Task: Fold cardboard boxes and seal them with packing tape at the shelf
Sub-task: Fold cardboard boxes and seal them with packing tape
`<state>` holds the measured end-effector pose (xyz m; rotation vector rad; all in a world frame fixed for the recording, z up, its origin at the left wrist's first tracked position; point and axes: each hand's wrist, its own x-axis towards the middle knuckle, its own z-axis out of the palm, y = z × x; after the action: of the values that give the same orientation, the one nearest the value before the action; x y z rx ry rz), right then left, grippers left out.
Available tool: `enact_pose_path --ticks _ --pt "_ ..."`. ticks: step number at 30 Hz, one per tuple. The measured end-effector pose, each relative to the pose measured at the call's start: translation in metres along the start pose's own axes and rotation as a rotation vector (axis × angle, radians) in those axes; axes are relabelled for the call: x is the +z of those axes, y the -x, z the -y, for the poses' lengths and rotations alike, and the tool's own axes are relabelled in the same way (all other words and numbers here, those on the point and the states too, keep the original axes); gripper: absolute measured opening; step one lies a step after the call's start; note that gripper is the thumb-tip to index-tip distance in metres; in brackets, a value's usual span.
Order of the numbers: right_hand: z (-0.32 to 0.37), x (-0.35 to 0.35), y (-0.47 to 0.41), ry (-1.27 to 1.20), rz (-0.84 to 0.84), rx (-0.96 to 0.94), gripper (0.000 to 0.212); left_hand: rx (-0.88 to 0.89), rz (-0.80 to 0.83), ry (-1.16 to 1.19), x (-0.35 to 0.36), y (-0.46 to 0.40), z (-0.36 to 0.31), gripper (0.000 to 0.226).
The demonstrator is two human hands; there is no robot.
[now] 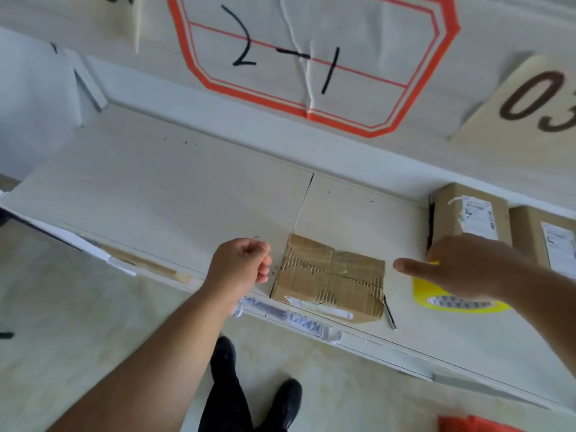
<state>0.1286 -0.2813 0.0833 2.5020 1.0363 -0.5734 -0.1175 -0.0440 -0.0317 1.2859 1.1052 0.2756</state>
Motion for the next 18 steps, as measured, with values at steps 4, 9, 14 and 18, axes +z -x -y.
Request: enact_pose_path --ticks 4,9,14,18 --pt "-0.005 0.016 -0.007 -0.036 -0.022 -0.023 0.098 0.001 0.023 -0.039 0.006 -0.01 0.002 0.018" --pt "-0.004 0.026 -0.013 -0.015 -0.033 -0.011 0.095 0.0 0.005 -0.054 0.009 -0.015 0.006 0.019" --pt "-0.002 0.033 -0.019 -0.017 -0.028 -0.007 0.09 -0.01 -0.006 -0.061 0.01 -0.019 0.012 0.019" --pt "0.0 0.037 -0.02 -0.016 -0.025 0.002 0.089 -0.013 -0.003 -0.068 0.011 -0.023 0.013 0.02"
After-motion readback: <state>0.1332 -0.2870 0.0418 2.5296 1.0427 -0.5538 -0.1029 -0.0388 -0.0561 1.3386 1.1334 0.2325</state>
